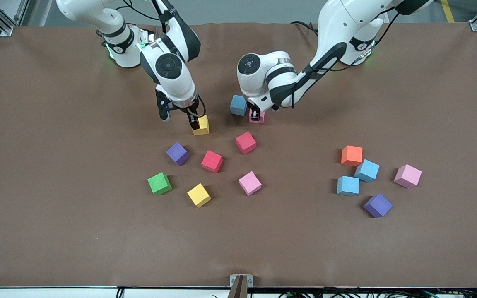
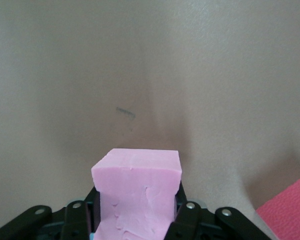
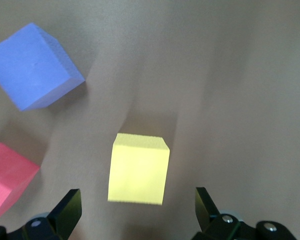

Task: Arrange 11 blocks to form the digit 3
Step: 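Carry the pink cube toward the blue cube while the right gripper grasps yellow, then lower the pink cube beside the blue cube and open the left gripper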

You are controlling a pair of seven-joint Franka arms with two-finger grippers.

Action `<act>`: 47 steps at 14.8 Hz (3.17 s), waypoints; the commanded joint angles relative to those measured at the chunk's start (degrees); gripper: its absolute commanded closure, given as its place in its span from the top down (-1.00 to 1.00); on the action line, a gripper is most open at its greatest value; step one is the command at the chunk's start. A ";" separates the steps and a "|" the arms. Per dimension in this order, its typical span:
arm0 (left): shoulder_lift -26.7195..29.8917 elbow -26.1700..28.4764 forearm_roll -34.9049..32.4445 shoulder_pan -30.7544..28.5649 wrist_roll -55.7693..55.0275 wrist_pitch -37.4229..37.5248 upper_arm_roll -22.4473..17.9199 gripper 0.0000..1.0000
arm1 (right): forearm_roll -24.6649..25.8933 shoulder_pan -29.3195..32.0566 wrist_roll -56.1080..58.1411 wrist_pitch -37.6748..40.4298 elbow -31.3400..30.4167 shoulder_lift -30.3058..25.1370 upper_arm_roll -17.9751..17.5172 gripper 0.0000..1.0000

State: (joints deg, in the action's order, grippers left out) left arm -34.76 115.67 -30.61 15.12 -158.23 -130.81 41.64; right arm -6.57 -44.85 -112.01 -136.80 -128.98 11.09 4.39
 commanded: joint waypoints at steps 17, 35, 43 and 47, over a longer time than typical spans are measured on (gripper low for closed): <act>-3.47 -2.12 7.76 3.95 -9.73 -0.24 -0.33 0.10 | -3.70 -0.33 -1.37 -9.97 -0.92 7.63 0.18 1.00; 1.62 -3.43 7.41 2.81 -9.11 7.23 3.71 1.00 | -4.59 -0.42 -2.08 -9.45 -1.09 7.54 0.01 -0.70; 4.01 -11.23 6.97 -2.71 4.48 14.35 4.86 1.00 | -4.60 -4.63 -12.53 -6.46 -1.44 4.47 -0.17 -0.99; 2.95 -17.93 5.92 -7.81 19.04 14.53 4.24 1.00 | -4.60 -7.35 -15.42 -6.37 -2.50 2.71 -0.17 -0.99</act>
State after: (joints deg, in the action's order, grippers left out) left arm -30.88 100.94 -23.41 8.77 -146.03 -117.89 45.75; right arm -10.05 -50.55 -125.22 -143.34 -129.45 16.50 4.03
